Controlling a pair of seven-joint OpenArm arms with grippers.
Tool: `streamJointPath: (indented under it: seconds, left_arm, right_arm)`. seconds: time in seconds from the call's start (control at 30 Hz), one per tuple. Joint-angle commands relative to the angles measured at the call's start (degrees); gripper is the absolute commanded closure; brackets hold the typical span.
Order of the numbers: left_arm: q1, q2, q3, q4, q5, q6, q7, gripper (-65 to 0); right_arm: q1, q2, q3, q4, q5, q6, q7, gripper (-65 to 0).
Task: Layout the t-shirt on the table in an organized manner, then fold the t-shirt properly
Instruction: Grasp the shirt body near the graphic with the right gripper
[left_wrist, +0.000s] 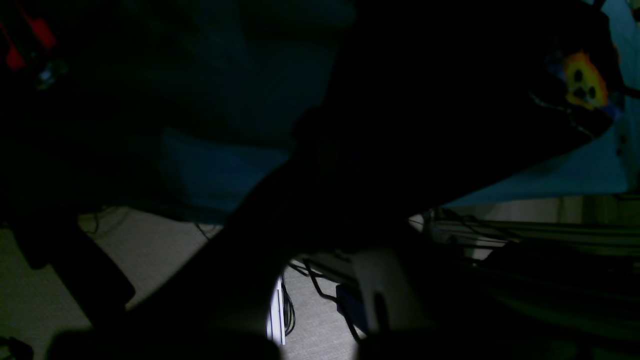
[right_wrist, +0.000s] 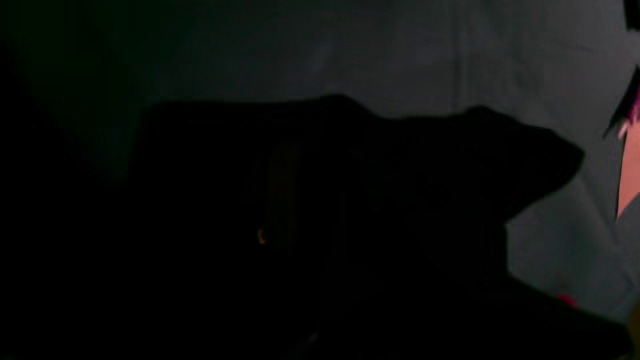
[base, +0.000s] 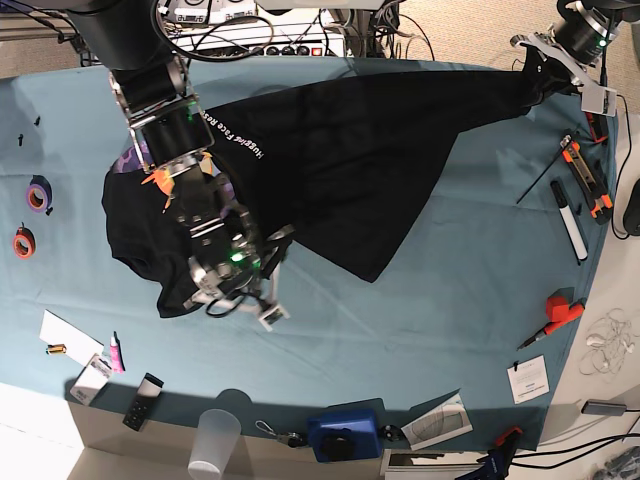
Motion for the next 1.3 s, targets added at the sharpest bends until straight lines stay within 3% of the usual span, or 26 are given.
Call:
streamJointPath:
  seconds: [0.0,0.17,0.33,0.43,0.6,0.83,0.97,1.27]
  left_arm:
    - [0.50,-0.46,-0.33,0.87,-1.25,-0.20,-1.25,0.0]
    - [0.50,-0.46,-0.33,0.87,-1.25,-0.20,-1.27,0.0]
    - [0.50,-0.46,-0.33,0.87,-1.25,-0.22,-1.25,0.0]
    - [0.50,-0.46,-0.33,0.87,-1.25,-0.20,-1.27,0.0]
    - [0.50,-0.46,-0.33,0.87,-1.25,-0.20,-1.53,0.0]
    - [0.50,-0.46,-0.33,0.87,-1.25,-0.20,-1.68,0.0]
    - [0.50,-0.46,-0.33,0.87,-1.25,-0.20,-1.66,0.0]
    - [0.50,-0.46,-0.33,0.87,-1.27,-0.20,-1.68,0.0]
  right_arm:
    - [2.14,-0.17,0.39,0.90,-0.33,-0.48,0.35,-16.0]
    - [2.27,-0.17,0.39,0.90,-0.28,-1.31,-0.39,-17.2]
    - [2.21,-0.17,0.39,0.87,0.17,-0.63,2.01,-33.4]
    - [2.23,-1.27,0.39,0.87,0.90,-0.87,2.05,-33.6]
    - [2.21,-3.54,0.46,0.87,10.60,-1.90,2.27,-33.6]
    - [2.16,-6.08,0.50,0.87,8.26,-2.12,0.96,-33.6]
    - [1.51,-6.14,0.50,0.83,4.02,-3.93,0.15,-33.6]
    - [-2.89,-6.01,0.50,0.83,4.20,-4.07,0.35,-33.6]
